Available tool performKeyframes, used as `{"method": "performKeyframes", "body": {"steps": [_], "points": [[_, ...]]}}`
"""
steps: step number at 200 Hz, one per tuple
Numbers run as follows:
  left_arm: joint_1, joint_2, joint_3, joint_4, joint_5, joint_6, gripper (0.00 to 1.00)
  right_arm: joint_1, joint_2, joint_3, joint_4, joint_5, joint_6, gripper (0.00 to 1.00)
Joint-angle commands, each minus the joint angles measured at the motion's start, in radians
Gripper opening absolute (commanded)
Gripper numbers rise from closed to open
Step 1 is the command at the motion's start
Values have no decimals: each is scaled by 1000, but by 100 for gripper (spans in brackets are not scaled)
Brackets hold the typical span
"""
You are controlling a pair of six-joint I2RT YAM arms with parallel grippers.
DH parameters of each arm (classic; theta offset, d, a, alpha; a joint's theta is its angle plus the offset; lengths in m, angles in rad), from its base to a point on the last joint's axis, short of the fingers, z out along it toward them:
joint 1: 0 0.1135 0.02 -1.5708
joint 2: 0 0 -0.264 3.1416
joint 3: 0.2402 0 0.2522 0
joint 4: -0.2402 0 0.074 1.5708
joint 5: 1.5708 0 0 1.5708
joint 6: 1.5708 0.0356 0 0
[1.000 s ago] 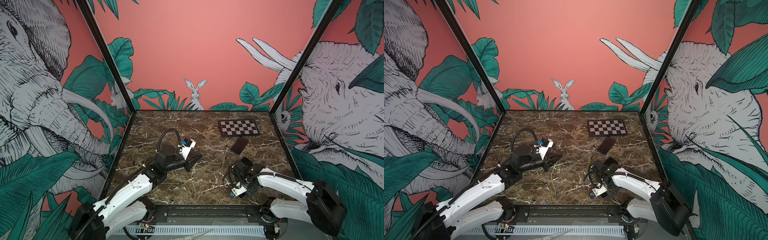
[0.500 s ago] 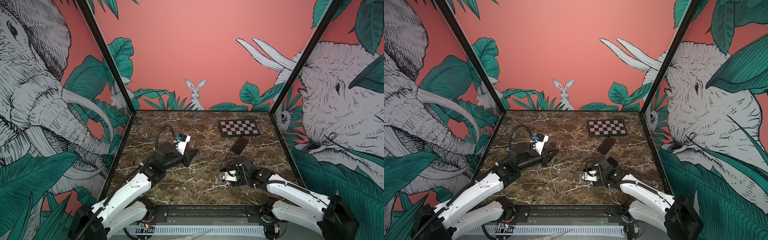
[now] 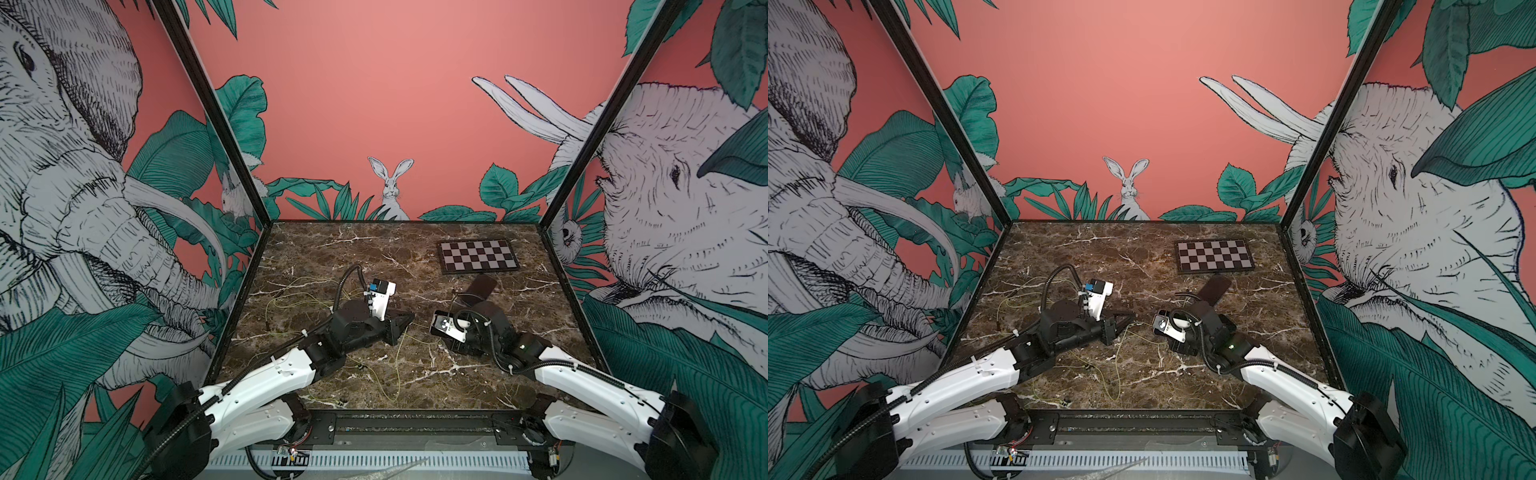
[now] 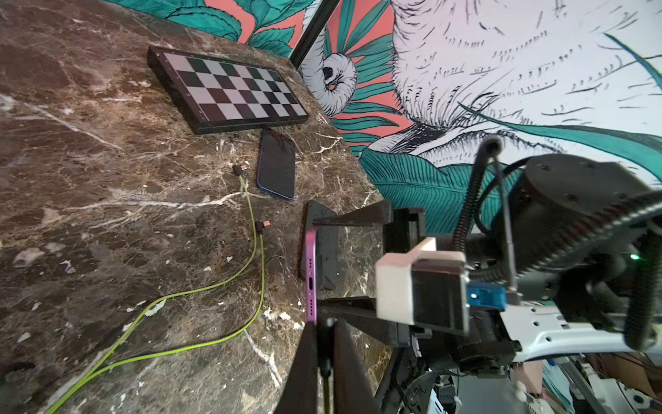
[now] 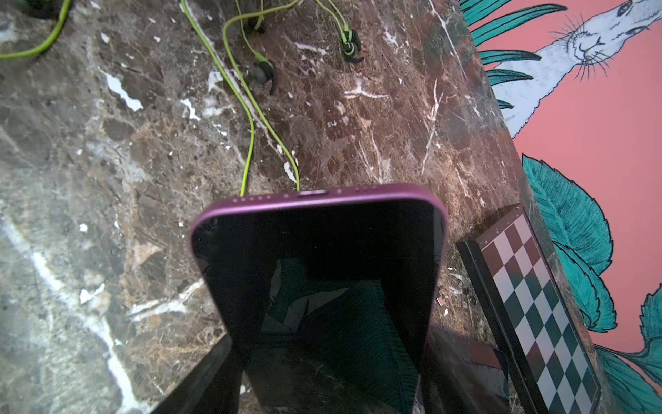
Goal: Plug wired earphones into phones
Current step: Pick up the phone at the center of the board, then insert the wired earphone into the phone.
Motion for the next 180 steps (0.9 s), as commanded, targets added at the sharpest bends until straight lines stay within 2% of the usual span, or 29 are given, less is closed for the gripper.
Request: {"method": "performKeyframes", "body": {"steps": [1,76,180], "points": [[-18,46,-18,77,-24,-31,0,4,6,34,106,-34,45,68],[-42,154,35,124,7,-21,0,5,13,31,159,-56,78,67],[-42,159,43,147,-32,-8,0,4,30,34,169,-70,81,66]]}}
